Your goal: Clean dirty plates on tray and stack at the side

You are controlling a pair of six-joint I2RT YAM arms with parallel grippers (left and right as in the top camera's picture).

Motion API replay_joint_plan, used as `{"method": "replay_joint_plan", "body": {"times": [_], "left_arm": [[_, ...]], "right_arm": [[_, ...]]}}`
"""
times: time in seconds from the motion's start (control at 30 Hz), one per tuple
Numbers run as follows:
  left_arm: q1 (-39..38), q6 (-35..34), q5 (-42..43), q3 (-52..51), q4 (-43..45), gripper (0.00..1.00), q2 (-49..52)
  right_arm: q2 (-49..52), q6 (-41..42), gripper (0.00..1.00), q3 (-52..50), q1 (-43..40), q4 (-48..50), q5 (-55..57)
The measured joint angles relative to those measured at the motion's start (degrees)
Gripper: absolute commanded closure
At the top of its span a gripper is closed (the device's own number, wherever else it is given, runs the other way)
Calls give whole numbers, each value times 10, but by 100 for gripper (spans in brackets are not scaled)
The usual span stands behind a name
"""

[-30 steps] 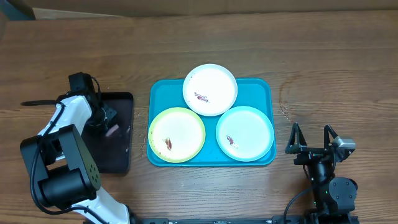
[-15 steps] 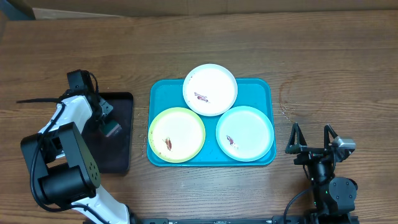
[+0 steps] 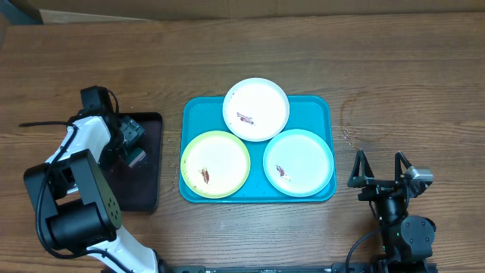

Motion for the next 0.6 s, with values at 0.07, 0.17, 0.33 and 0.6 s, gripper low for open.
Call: {"method": "replay_joint_plan", "body": {"times": [0.07, 0.17, 0.33, 0.6], "left_arm": [[0, -3, 12, 2, -17, 35, 0], [0, 1, 30, 4, -41, 75, 0], [0, 2, 53, 5, -52, 96, -2], [-4, 2, 71, 6, -52, 0, -3]], "right_arm": [[0, 0, 0, 0, 0, 0, 0], [0, 0, 0, 0, 0, 0, 0], [0, 0, 0, 0, 0, 0, 0], [0, 0, 0, 0, 0, 0, 0]]}}
